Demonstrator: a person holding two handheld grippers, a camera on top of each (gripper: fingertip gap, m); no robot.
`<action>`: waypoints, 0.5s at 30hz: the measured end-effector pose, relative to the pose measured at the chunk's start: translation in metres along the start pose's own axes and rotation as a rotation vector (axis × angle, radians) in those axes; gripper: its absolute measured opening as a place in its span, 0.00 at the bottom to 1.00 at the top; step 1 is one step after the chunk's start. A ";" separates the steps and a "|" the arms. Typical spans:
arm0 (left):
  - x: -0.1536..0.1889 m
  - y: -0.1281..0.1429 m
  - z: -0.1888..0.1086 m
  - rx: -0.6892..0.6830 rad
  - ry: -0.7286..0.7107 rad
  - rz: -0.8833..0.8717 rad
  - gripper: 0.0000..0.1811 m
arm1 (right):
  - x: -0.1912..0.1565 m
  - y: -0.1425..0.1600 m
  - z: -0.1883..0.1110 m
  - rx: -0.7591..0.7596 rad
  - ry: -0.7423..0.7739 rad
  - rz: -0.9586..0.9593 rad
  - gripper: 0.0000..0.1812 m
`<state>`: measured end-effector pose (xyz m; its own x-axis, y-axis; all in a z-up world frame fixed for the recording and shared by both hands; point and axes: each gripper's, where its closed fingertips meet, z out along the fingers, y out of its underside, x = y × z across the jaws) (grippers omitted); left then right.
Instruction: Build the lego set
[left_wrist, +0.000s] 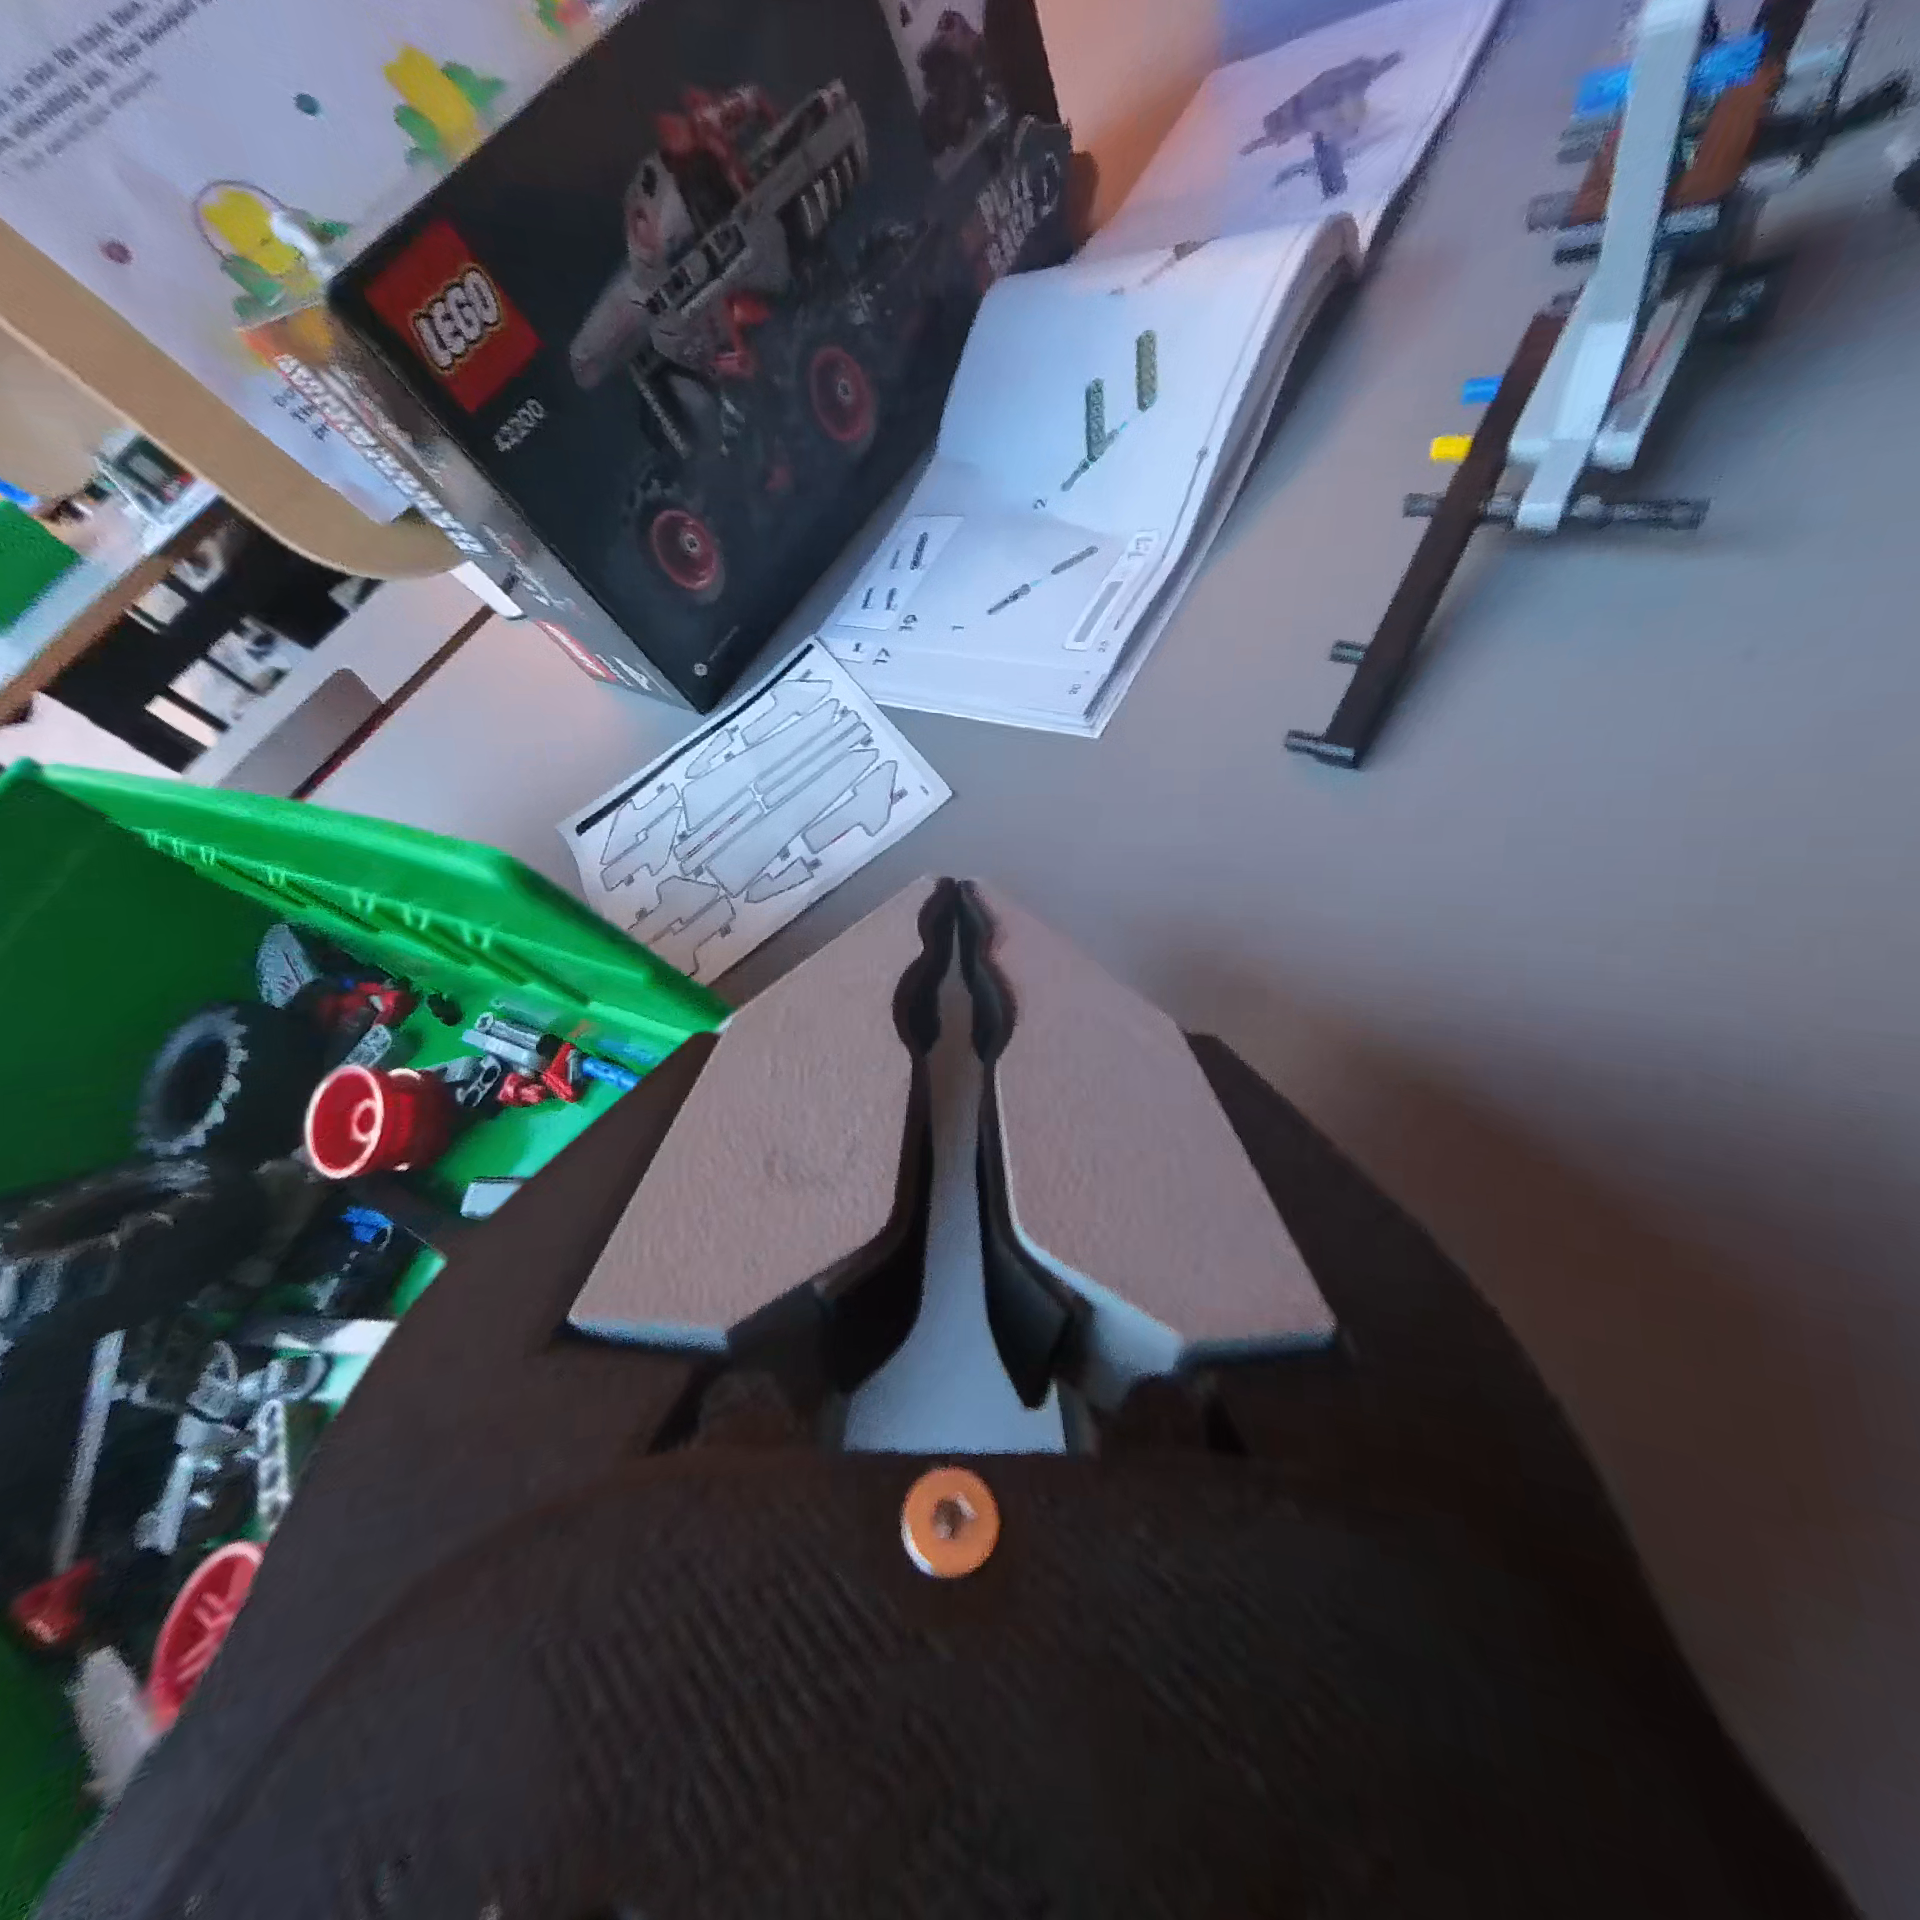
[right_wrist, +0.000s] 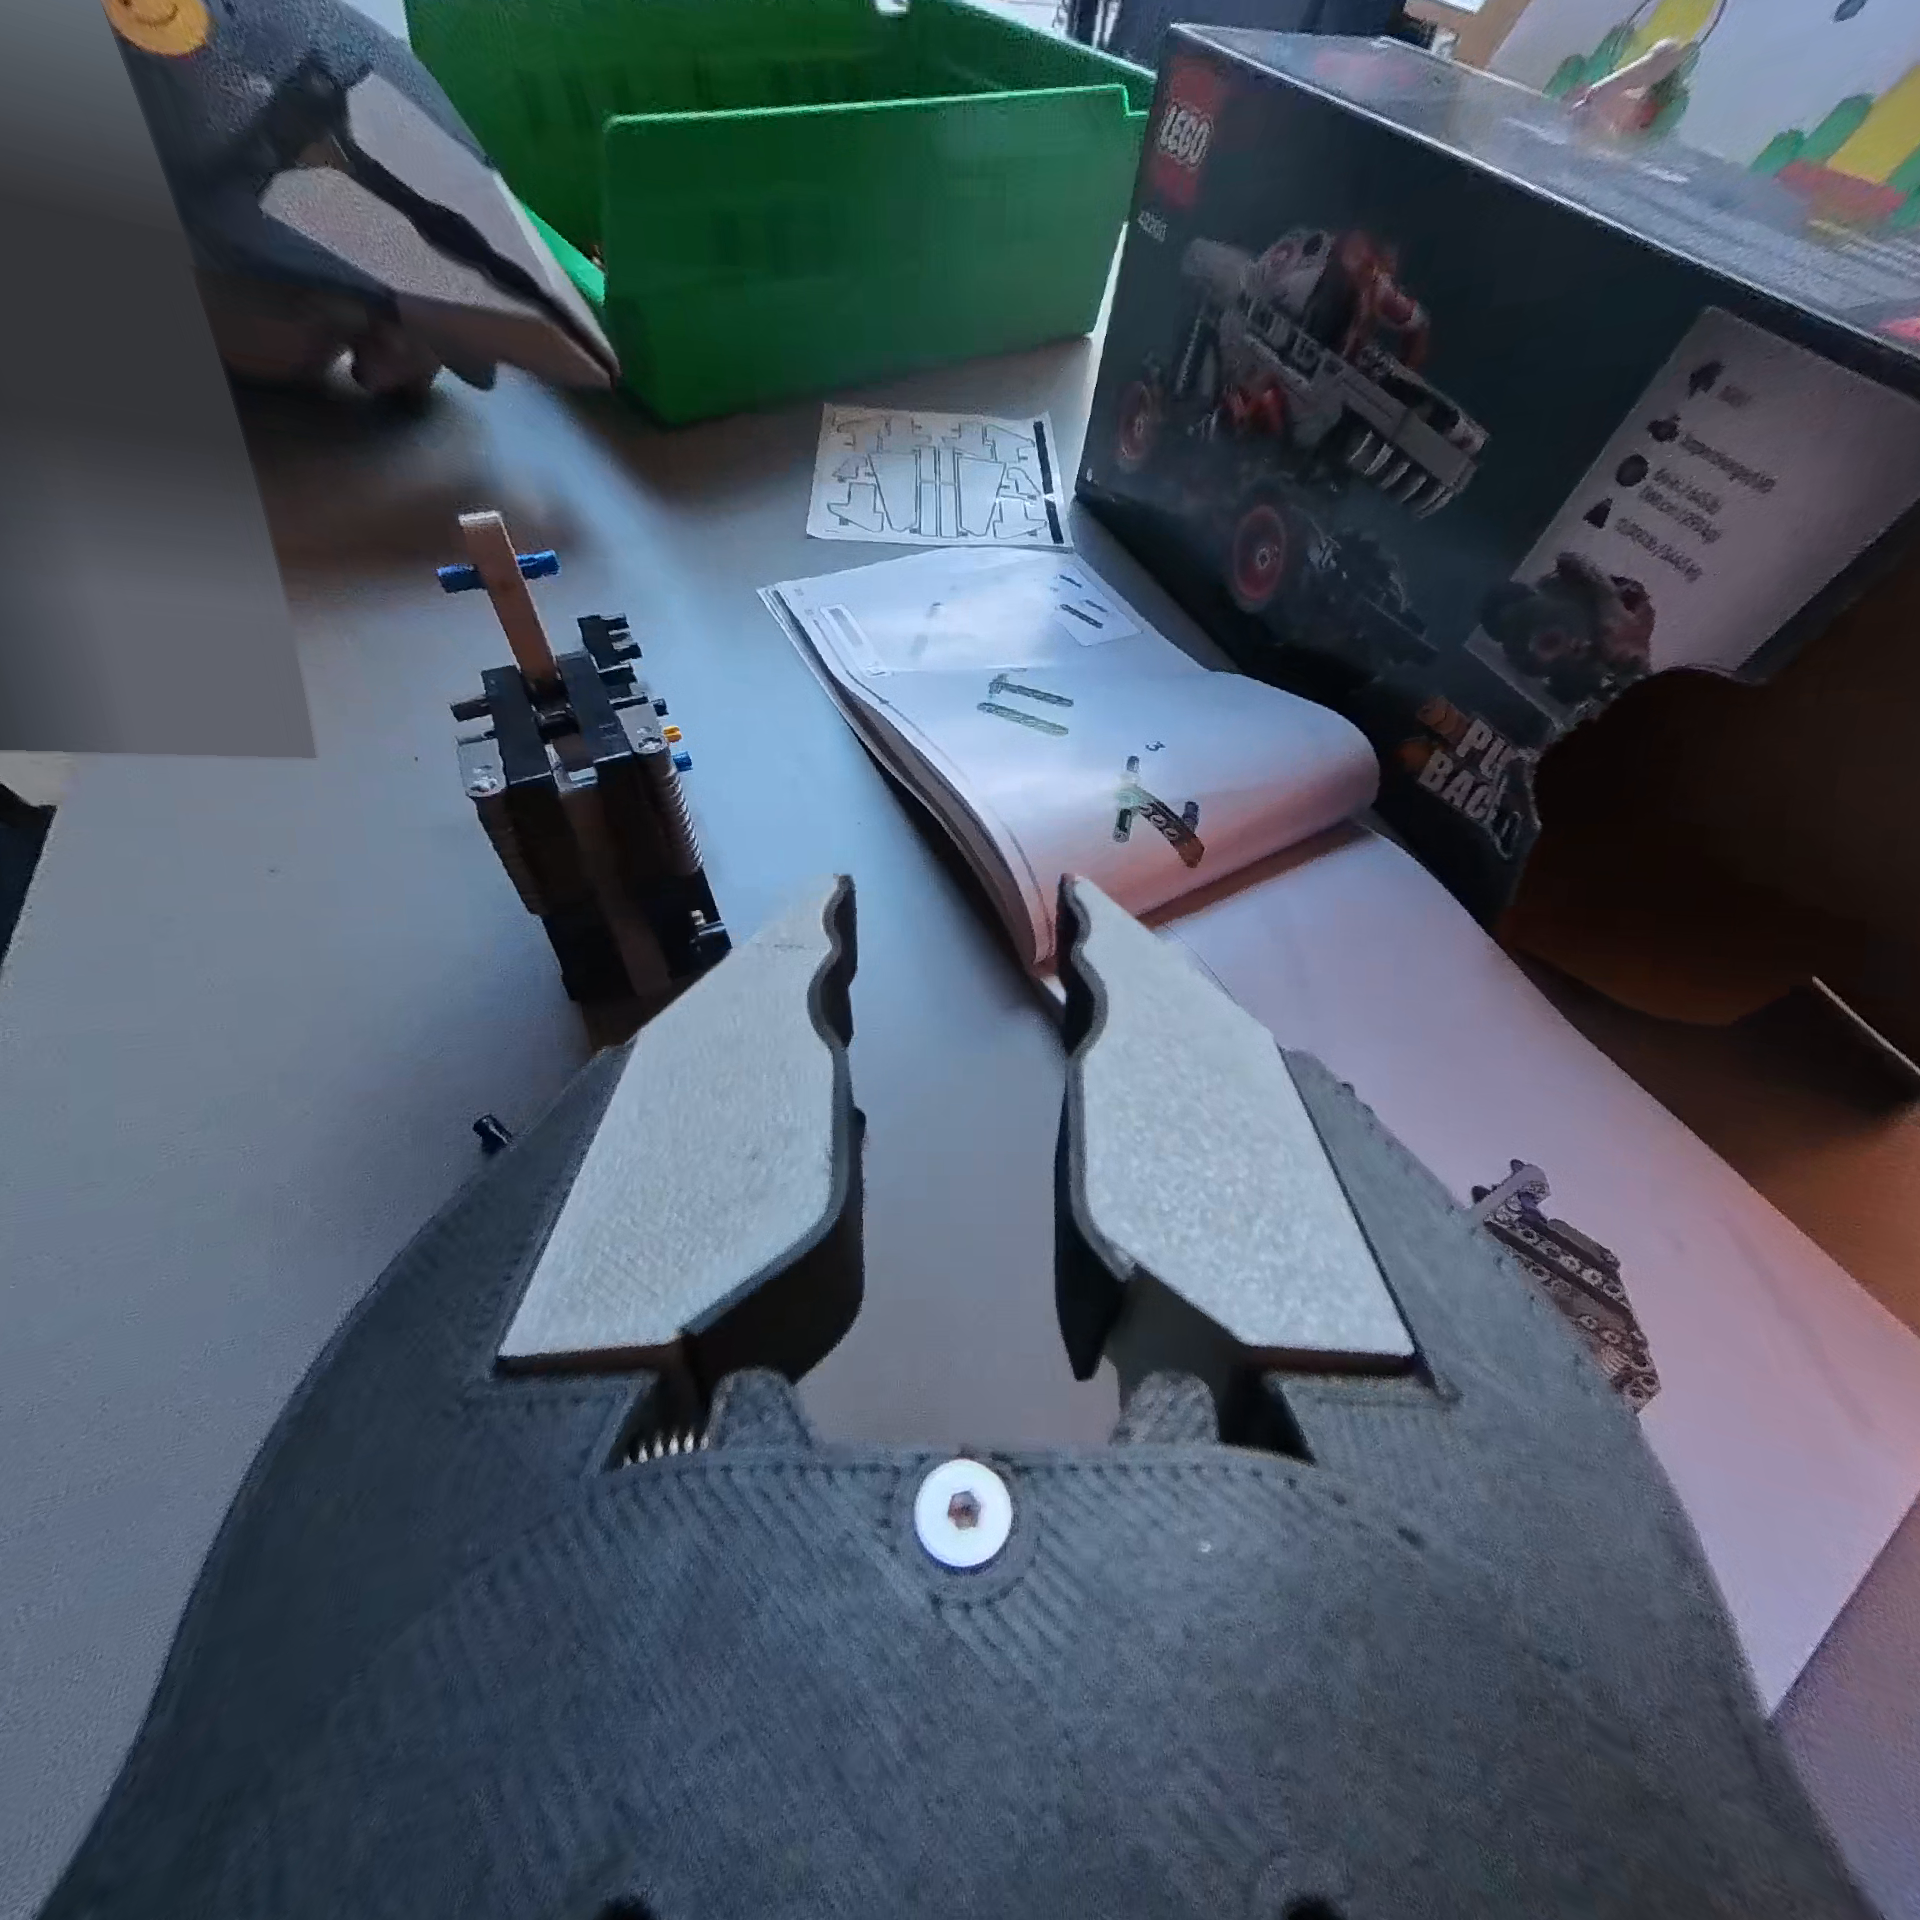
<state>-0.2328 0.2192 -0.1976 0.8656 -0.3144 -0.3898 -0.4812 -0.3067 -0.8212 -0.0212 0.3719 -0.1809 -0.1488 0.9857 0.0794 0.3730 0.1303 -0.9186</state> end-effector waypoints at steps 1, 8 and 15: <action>-0.003 -0.004 -0.002 0.029 0.002 -0.048 0.00 | 0.000 0.001 0.001 -0.006 0.002 0.004 0.20; -0.006 -0.015 -0.012 0.113 0.060 -0.211 0.00 | -0.002 0.001 -0.007 -0.044 0.018 -0.020 0.19; -0.004 -0.011 -0.010 0.072 -0.018 -0.141 0.00 | 0.007 -0.005 -0.015 -0.002 0.081 -0.024 0.17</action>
<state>-0.2325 0.2148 -0.1833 0.9264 -0.2567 -0.2757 -0.3444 -0.2810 -0.8958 -0.0098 0.3795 -0.1702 -0.0834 0.9877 0.1320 0.3719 0.1537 -0.9154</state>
